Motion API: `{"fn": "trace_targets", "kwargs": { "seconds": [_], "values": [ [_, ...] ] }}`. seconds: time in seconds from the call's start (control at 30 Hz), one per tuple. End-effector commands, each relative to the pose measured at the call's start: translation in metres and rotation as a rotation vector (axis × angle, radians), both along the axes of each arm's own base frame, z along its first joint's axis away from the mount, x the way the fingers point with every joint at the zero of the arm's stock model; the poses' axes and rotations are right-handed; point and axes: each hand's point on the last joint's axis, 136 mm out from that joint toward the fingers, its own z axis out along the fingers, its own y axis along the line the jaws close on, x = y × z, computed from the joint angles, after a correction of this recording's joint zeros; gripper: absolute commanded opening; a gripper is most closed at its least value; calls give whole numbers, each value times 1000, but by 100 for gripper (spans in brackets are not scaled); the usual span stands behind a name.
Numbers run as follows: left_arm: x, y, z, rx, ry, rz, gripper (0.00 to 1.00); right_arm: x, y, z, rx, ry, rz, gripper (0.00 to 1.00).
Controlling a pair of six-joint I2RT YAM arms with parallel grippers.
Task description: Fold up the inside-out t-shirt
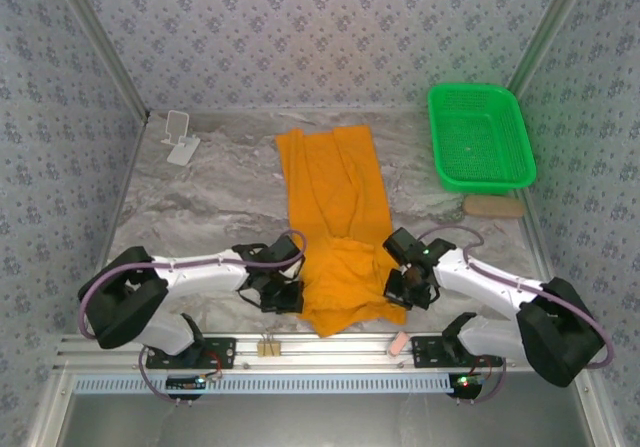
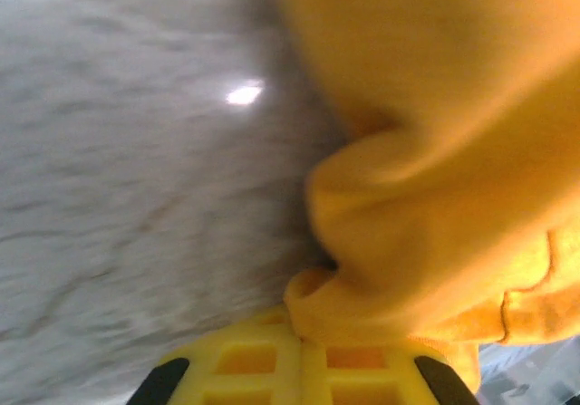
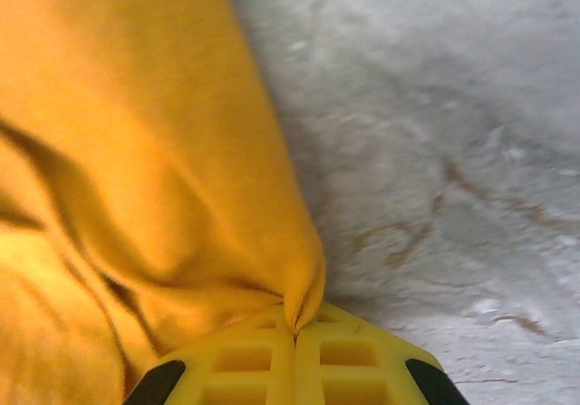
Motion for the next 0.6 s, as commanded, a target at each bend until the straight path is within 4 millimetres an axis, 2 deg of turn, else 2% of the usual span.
{"fn": "trace_targets", "kwargs": {
  "seconds": [0.0,0.13,0.27,0.37,0.47,0.57],
  "values": [
    [3,-23,26,-106,-47,-51,1,1,10,20,66,-17,-77,0],
    [-12,-26,41,-139,1,-56,0,-6,2,40,57,-21,-143,0],
    [-46,-25,42,-124,69,-80,0,-27,-9,55,36,-7,-176,0],
    [-70,-32,56,-126,67,-93,0,-44,-9,72,64,13,-189,0],
    [-83,-37,76,-116,57,-83,0,-43,-11,105,86,-81,-189,0],
    [-86,-34,97,-91,50,-53,0,-36,-19,139,80,-166,-196,0]
  ]
}}
